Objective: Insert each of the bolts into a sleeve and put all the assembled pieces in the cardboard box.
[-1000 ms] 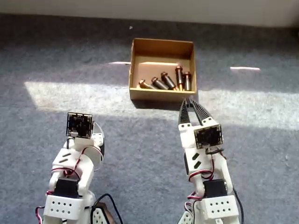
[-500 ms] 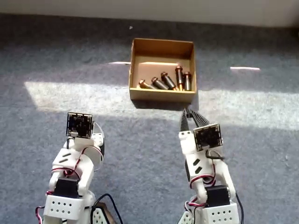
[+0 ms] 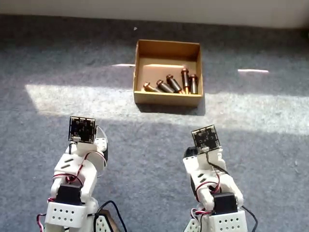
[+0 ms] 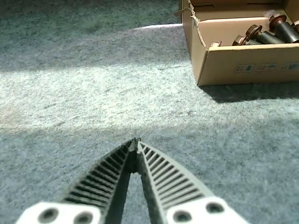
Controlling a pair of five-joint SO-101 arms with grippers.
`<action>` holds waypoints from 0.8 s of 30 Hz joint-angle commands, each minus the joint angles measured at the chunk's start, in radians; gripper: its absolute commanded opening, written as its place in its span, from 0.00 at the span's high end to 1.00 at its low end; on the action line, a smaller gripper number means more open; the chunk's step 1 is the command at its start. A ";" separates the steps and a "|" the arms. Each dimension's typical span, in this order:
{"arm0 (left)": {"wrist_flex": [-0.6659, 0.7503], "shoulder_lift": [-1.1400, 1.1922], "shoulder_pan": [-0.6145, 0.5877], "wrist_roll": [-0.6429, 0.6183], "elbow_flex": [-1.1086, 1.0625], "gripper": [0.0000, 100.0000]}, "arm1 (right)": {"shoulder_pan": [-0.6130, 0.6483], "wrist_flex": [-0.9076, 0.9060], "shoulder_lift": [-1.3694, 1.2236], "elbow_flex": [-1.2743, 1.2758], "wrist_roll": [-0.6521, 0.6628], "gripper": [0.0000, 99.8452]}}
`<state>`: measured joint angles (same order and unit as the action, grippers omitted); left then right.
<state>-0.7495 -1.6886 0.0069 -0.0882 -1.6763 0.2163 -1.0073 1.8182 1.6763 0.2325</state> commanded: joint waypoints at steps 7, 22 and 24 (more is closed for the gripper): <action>-0.054 0.001 0.015 -0.006 -0.028 0.99 | -0.012 -0.045 0.010 0.111 -0.345 0.99; -0.382 -0.010 0.015 -0.005 -0.028 0.99 | -0.013 -0.228 0.008 0.111 -0.373 0.99; -0.405 -0.010 0.013 -0.008 -0.027 0.99 | -0.013 -0.243 0.018 0.111 -0.373 0.99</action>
<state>-1.1101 -1.6886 0.0069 -0.0882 -1.6763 0.2148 -1.2221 1.8197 1.6763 -0.1281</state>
